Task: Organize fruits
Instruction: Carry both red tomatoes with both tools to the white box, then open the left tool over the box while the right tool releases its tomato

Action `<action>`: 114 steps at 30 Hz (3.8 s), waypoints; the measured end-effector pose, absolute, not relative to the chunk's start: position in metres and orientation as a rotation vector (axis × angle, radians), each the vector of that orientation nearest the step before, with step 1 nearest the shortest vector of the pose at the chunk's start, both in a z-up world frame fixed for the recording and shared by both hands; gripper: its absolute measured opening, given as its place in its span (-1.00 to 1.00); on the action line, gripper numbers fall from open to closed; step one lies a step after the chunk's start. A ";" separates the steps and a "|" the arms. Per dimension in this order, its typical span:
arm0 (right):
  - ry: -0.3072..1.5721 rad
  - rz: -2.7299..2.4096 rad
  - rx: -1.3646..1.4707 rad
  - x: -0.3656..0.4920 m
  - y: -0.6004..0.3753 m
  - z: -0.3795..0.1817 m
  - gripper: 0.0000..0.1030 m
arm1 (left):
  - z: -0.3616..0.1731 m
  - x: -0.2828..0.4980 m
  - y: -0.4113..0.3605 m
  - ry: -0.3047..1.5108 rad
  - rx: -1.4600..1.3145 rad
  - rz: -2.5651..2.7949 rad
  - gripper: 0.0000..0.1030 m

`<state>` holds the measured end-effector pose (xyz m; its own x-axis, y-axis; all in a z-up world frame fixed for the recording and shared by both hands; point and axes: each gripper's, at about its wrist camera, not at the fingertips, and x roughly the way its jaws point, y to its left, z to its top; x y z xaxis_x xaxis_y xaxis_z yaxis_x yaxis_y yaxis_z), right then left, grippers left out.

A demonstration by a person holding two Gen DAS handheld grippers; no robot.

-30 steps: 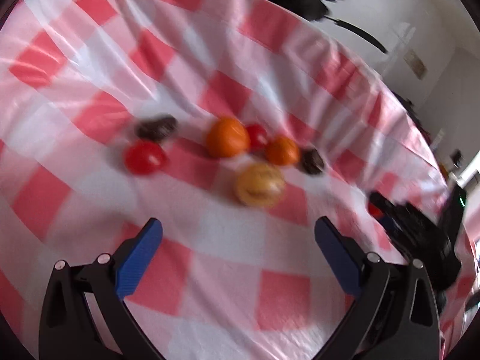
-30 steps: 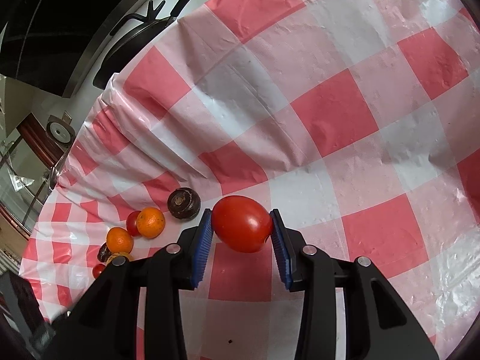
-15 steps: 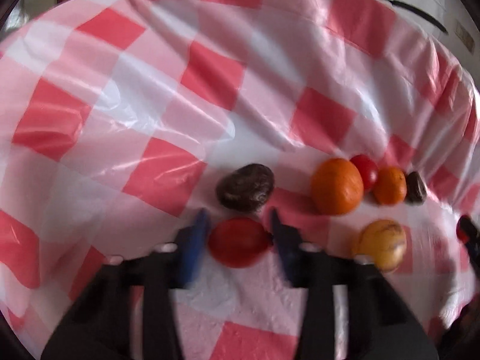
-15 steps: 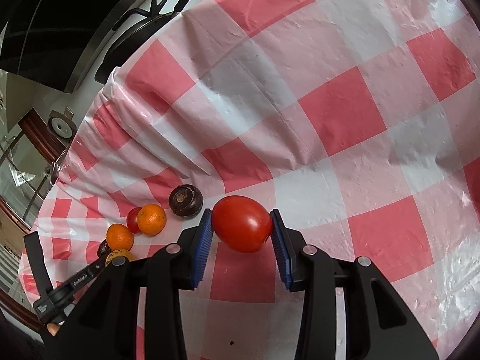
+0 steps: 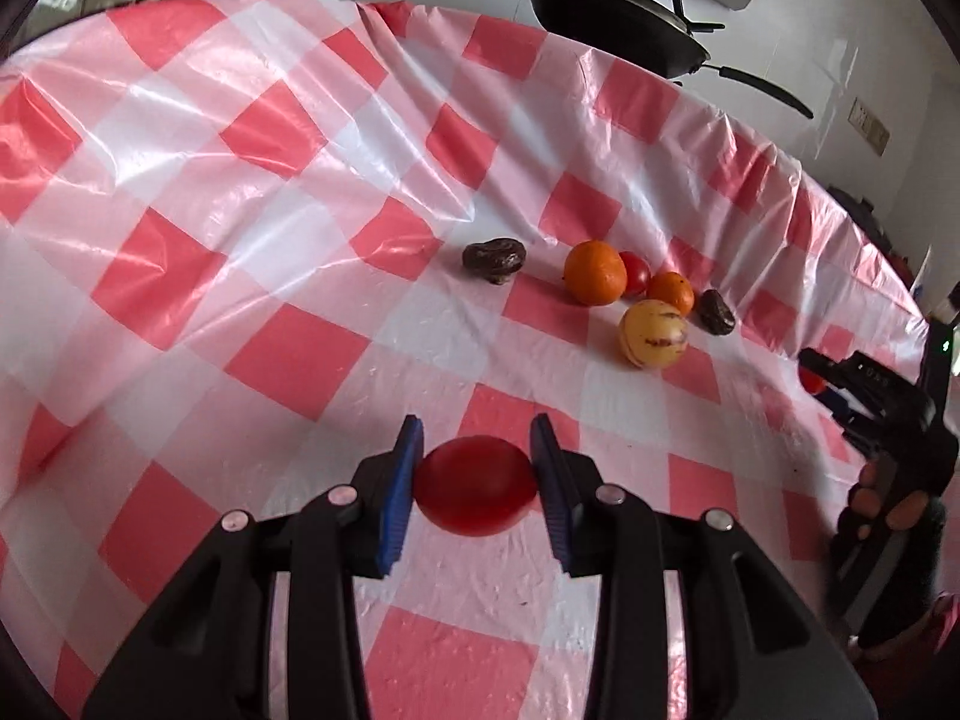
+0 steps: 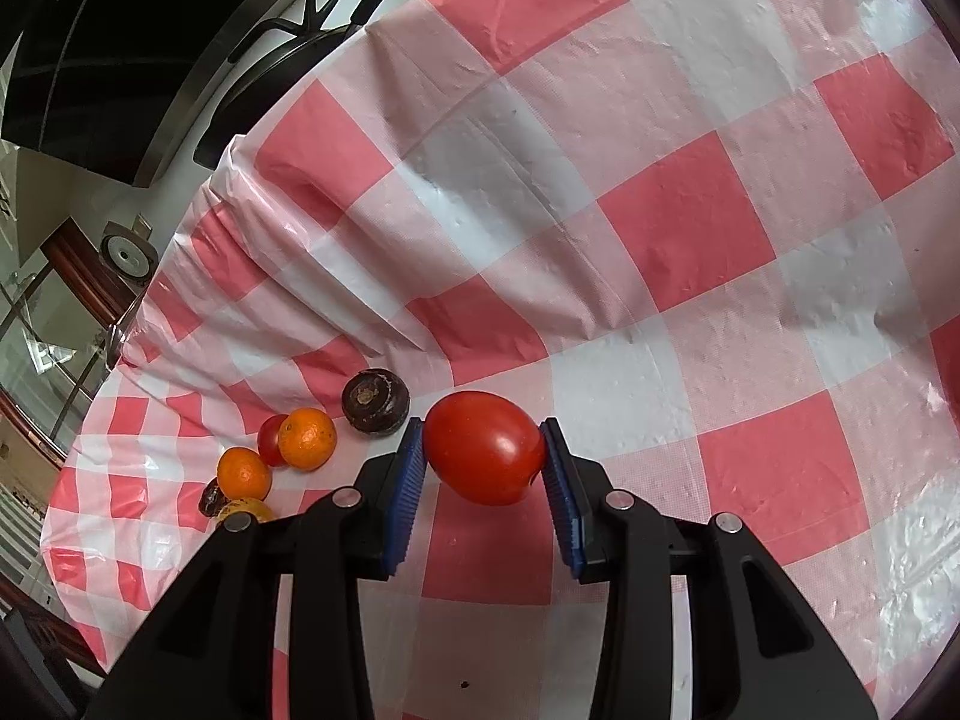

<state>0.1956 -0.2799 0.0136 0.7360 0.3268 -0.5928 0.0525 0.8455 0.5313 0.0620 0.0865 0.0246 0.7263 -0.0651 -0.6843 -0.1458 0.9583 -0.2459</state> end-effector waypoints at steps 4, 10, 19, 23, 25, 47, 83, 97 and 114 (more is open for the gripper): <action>0.736 0.156 0.563 0.196 -0.282 0.013 -0.25 | 0.028 0.062 0.083 0.740 -0.280 0.033 -0.28; 0.746 0.141 0.577 0.193 -0.285 0.013 -0.25 | 0.030 0.048 0.078 0.716 -0.222 0.083 -0.28; 0.779 0.200 0.665 0.109 -0.270 0.021 -0.25 | 0.039 -0.030 0.096 0.663 -0.237 0.130 -0.27; 0.774 0.279 0.672 0.064 -0.244 0.037 -0.25 | 0.037 -0.061 0.106 0.657 -0.230 0.141 -0.27; 0.773 0.322 0.650 0.045 -0.227 0.044 -0.25 | 0.036 -0.077 0.115 0.658 -0.239 0.148 -0.27; 0.841 0.636 0.209 -0.090 -0.056 0.056 -0.25 | 0.022 -0.182 0.186 0.661 -0.280 0.239 -0.27; 0.783 1.213 -0.427 -0.261 0.144 0.025 -0.25 | -0.015 -0.356 0.346 0.645 -0.534 0.509 -0.27; 1.298 1.264 -0.769 -0.283 0.230 -0.115 -0.24 | -0.145 -0.337 0.360 1.115 -0.517 0.559 -0.27; 1.247 1.297 -0.822 -0.299 0.223 -0.108 0.12 | -0.146 -0.343 0.354 1.189 -0.503 0.573 0.53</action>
<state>-0.2990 0.2231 -0.1077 -0.1548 0.2363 -0.9593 -0.9678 0.1590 0.1954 -0.3429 0.3542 -0.1462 0.2648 0.1481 -0.9529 -0.6534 0.7543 -0.0644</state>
